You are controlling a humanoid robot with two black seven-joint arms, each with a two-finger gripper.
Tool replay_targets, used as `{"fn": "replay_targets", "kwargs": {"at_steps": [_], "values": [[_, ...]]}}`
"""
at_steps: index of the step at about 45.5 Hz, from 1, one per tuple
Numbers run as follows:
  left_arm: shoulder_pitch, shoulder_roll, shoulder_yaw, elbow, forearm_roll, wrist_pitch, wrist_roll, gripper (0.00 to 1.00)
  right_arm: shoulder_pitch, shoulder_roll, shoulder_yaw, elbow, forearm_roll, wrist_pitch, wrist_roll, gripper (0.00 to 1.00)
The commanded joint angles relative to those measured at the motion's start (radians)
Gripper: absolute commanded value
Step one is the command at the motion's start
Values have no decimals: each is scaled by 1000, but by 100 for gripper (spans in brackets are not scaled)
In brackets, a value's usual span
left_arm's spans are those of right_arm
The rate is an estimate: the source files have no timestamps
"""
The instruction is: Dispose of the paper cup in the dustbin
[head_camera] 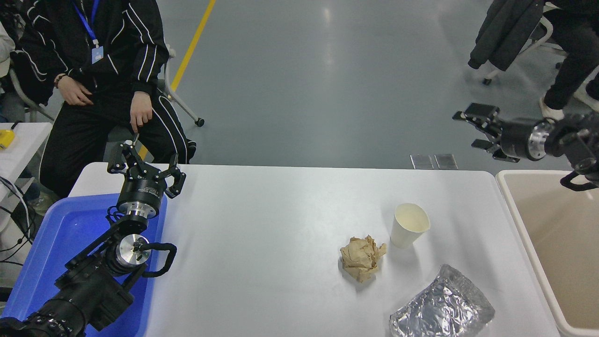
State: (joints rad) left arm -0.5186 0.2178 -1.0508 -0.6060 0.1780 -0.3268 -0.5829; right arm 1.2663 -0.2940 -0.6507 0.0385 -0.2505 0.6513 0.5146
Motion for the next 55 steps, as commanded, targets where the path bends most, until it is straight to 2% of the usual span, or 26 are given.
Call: {"fn": "replay_targets", "kwargs": {"at_steps": [1, 23, 41, 47, 55], "values": [[0, 0, 0, 0, 0, 0, 0, 100, 59, 78, -49, -5, -52, 19, 22, 100], [0, 0, 0, 0, 0, 0, 0, 100, 117, 87, -55, -9, -79, 19, 22, 100], [0, 0, 0, 0, 0, 0, 0, 100, 104, 69, -53, -9, -90, -15, 21, 100], [0, 0, 0, 0, 0, 0, 0, 100, 157, -43, -55, 200, -90, -33, 21, 100], [0, 0, 0, 0, 0, 0, 0, 100, 265, -148, -119, 564, -202, -179, 19, 100]]}}
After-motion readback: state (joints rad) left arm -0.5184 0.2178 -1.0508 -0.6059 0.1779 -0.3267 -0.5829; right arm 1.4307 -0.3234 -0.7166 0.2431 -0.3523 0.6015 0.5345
